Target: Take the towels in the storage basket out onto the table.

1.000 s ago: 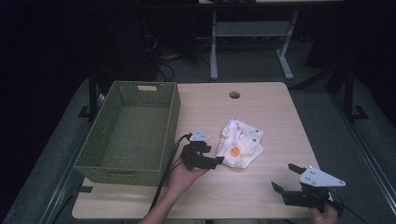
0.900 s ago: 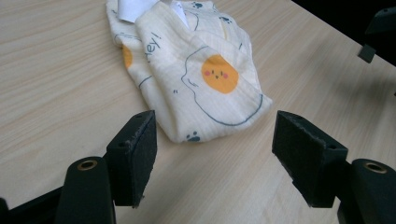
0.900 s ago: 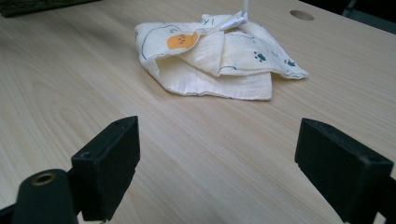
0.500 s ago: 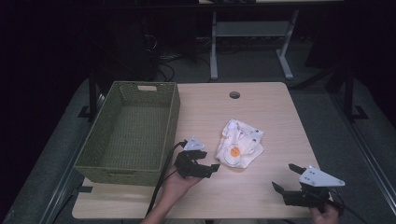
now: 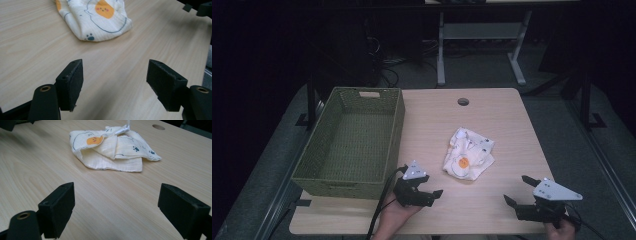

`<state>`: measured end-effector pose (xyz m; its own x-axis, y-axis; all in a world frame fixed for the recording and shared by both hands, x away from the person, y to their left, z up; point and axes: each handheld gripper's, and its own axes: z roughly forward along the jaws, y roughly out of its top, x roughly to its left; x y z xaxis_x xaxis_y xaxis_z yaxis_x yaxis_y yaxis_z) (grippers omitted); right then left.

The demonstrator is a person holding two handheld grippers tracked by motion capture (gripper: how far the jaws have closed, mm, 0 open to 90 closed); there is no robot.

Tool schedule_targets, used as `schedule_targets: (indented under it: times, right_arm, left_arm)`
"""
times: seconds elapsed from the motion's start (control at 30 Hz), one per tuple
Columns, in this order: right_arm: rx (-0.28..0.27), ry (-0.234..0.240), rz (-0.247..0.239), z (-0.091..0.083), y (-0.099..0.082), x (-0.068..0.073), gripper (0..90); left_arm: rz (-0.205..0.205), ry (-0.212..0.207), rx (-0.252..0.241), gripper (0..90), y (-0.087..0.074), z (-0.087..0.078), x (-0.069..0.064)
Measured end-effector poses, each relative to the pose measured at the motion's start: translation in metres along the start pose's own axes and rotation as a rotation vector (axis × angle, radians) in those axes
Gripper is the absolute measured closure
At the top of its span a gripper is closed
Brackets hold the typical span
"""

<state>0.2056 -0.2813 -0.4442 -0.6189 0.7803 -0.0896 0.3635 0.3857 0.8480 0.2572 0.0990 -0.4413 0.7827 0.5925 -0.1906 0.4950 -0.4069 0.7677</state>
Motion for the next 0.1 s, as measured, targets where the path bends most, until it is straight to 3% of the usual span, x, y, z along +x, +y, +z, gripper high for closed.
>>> schedule_targets:
  times: [0.1]
  right_arm:
    - [0.006,0.008,0.000,0.0016,0.0009,0.0007,13.7]
  left_arm:
    - [0.016,0.005,-0.010,28.9,-0.0027,-0.0036,-0.0028]
